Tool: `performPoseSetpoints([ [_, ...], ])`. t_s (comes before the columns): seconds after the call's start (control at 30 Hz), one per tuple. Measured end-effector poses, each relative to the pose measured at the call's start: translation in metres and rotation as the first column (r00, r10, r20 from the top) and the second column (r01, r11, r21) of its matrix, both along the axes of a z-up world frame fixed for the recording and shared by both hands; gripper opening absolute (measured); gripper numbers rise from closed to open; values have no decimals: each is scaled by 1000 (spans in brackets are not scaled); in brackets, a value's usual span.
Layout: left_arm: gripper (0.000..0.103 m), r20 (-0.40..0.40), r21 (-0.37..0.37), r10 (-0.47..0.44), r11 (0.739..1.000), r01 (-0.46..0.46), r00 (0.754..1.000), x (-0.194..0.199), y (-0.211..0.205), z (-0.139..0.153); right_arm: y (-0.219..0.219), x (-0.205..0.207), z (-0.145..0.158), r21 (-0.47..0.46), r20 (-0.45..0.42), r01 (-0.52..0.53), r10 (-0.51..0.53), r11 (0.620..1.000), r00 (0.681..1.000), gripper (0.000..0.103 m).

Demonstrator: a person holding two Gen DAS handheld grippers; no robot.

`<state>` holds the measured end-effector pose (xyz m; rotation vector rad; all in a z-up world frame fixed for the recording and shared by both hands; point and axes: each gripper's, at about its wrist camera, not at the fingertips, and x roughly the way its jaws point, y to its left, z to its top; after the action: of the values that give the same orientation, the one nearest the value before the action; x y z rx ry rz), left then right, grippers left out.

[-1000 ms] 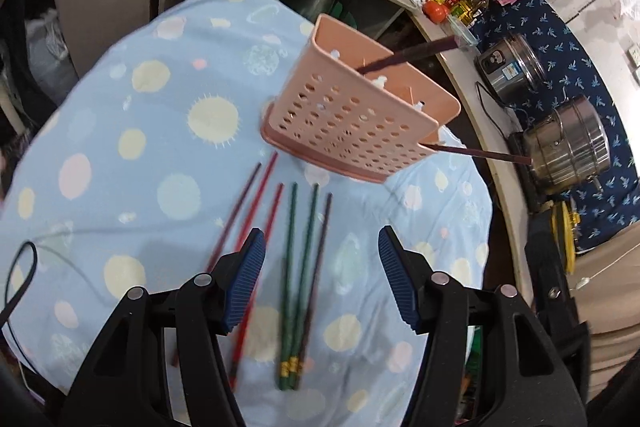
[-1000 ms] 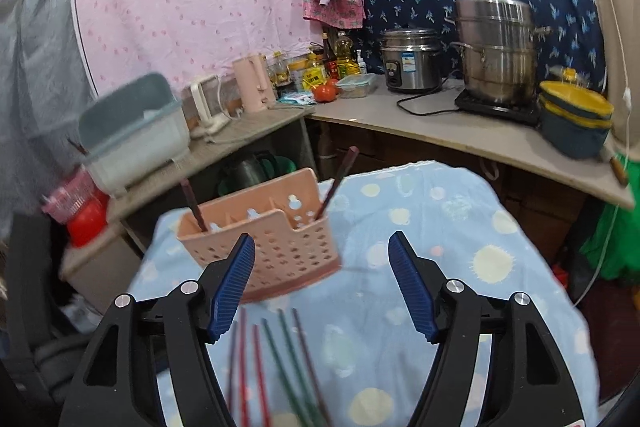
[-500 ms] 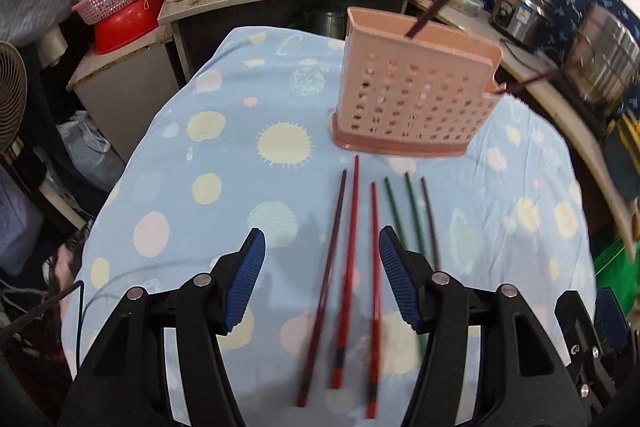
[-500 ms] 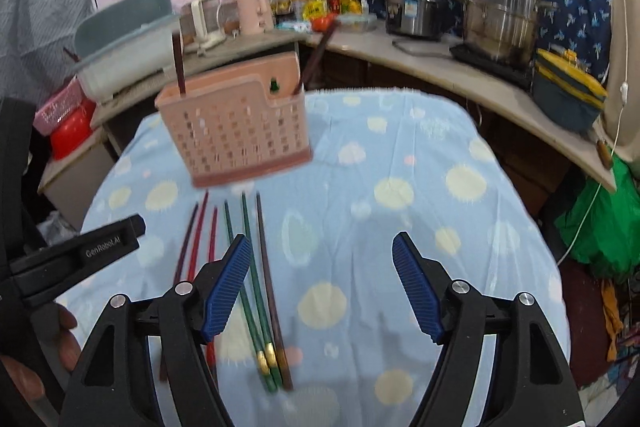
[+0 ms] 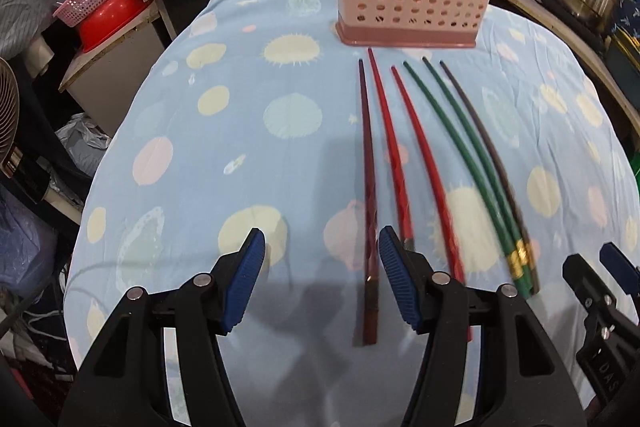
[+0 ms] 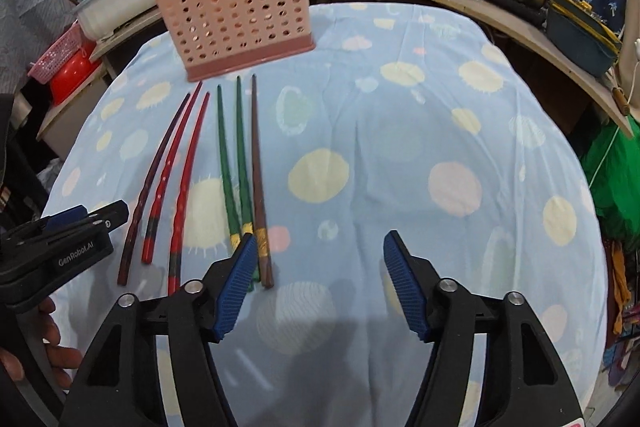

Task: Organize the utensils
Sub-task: 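Close the left tool on a dark red chopstick while the right closes on a brown chopstick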

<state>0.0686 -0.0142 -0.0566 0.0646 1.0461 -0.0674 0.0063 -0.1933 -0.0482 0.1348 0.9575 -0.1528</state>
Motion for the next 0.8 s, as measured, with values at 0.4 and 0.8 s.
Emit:
performPoseSetpoints([
  [0.4, 56, 12, -3, -95, 995, 95, 995, -11, -3, -11, 20, 3, -19, 17, -34, -74, 74, 997, 997, 26],
  [0.8, 54, 19, 6, -128, 992, 127, 992, -13, 5, -17, 10, 6, -20, 42, -33, -57, 58, 997, 998, 26],
])
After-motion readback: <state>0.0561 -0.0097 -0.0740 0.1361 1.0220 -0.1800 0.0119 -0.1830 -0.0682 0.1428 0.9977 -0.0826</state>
